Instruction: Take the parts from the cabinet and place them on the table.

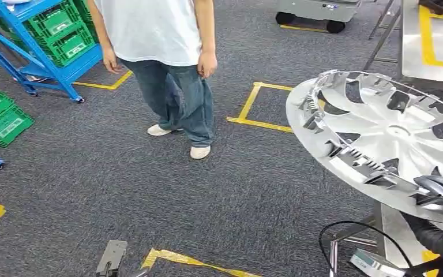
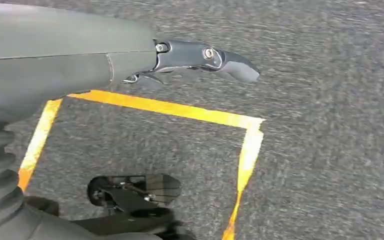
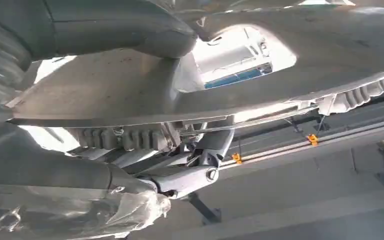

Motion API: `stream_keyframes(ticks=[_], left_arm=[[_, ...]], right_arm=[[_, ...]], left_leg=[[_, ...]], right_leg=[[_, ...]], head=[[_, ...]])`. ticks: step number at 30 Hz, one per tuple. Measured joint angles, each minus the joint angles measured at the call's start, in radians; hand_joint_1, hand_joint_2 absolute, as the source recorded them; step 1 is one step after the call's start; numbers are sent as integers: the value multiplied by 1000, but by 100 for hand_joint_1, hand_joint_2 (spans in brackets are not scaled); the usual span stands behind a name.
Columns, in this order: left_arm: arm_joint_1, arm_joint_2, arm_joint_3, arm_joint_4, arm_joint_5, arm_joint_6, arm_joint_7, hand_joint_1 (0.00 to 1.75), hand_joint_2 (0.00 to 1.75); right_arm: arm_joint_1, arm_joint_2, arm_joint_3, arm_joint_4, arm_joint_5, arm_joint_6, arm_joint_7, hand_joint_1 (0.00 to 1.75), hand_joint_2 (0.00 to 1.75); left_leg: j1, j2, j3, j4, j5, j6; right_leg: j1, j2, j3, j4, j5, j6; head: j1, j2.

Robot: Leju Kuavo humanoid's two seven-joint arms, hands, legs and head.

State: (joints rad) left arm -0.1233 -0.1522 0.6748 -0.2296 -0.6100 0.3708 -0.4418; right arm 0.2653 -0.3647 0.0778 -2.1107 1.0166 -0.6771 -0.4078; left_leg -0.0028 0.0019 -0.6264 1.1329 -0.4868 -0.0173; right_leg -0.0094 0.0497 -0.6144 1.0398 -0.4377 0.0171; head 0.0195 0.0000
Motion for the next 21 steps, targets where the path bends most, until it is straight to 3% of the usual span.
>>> stream_keyframes(ticks=[1,2,3,6,7,8,9,11,12,13,14,15,16,17,18,21], left_arm=[[0,1,0,0,0,0,-4,0,175],[-2,3,0,0,1,0,-5,0,175],[-4,2,0,0,1,0,-5,0,175],[-3,0,-5,0,-12,5,-4,0,175],[-4,-2,-9,0,-14,6,-3,0,175],[-3,-6,-11,0,-18,9,-2,0,175],[0,-9,-14,0,-19,9,-1,0,175],[4,-12,-17,0,-20,11,3,0,175],[5,-13,-18,0,-21,12,6,0,175],[5,-13,-19,0,-23,13,7,0,175],[5,-15,-23,0,-25,13,7,0,175],[4,-16,-24,0,-27,13,7,0,175],[4,-17,-25,0,-28,12,7,0,175],[3,-14,-25,0,-29,12,7,0,175],[3,-14,-25,0,-30,12,7,0,175],[1,-14,-28,0,-37,11,10,0,175]], right_arm=[[4,0,-5,-6,-5,0,-5,175,175],[6,0,-11,-10,-12,0,-8,175,175],[10,0,-19,-13,-16,0,-11,175,175],[35,0,-42,-26,-28,0,-13,175,175],[46,0,-51,-31,-34,0,-13,175,175],[53,0,-61,-35,-41,0,-18,175,175],[56,0,-70,-38,-43,0,-24,175,175],[65,1,-82,-42,-50,0,-29,175,175],[71,2,-89,-44,-53,0,-33,175,175],[75,2,-95,-45,-56,0,-36,175,175],[79,2,-102,-48,-59,0,-40,175,175],[85,2,-108,-53,-60,0,-43,175,175],[87,3,-114,-55,-63,0,-45,175,175],[85,3,-117,-56,-64,0,-48,175,175],[88,4,-118,-58,-64,0,-49,175,175],[90,6,-122,-58,-58,0,-49,175,175]], left_leg=[[0,-25,41,-78,32,5],[1,-41,61,-123,26,10],[0,-35,62,-128,22,3],[-1,-27,62,-139,30,15],[2,-18,67,-146,34,20],[2,-15,68,-147,34,26],[2,-8,68,-147,33,27],[1,7,68,-146,32,28],[1,14,69,-146,32,29],[1,20,70,-146,31,28],[1,25,72,-146,29,26],[2,30,76,-145,26,22],[0,34,80,-141,21,16],[-9,36,79,-138,16,9],[-10,39,78,-135,15,7],[-7,54,80,-138,16,-1]], right_leg=[[-3,5,0,0,1,1],[4,12,-5,7,0,8],[0,16,-10,4,4,14],[-5,29,-10,-7,11,35],[-6,9,-21,8,0,35],[-3,-21,-42,53,-32,40],[-3,-32,-79,135,-75,46],[-3,-39,-148,278,-132,52],[-4,-40,-158,301,-131,54],[-4,-42,-143,274,-108,55],[-5,-45,-106,205,-70,56],[-7,-56,-52,107,-26,57],[-8,-83,0,17,0,61],[-1,-93,10,4,-17,57],[-5,-77,12,0,-10,41],[-2,-58,4,2,-8,22]], head=[[0,0],[0,0],[2,0],[1,0],[2,0],[6,0],[7,0],[7,0],[7,0],[6,0],[7,0],[6,0],[8,0],[8,0],[3,0],[5,0]])
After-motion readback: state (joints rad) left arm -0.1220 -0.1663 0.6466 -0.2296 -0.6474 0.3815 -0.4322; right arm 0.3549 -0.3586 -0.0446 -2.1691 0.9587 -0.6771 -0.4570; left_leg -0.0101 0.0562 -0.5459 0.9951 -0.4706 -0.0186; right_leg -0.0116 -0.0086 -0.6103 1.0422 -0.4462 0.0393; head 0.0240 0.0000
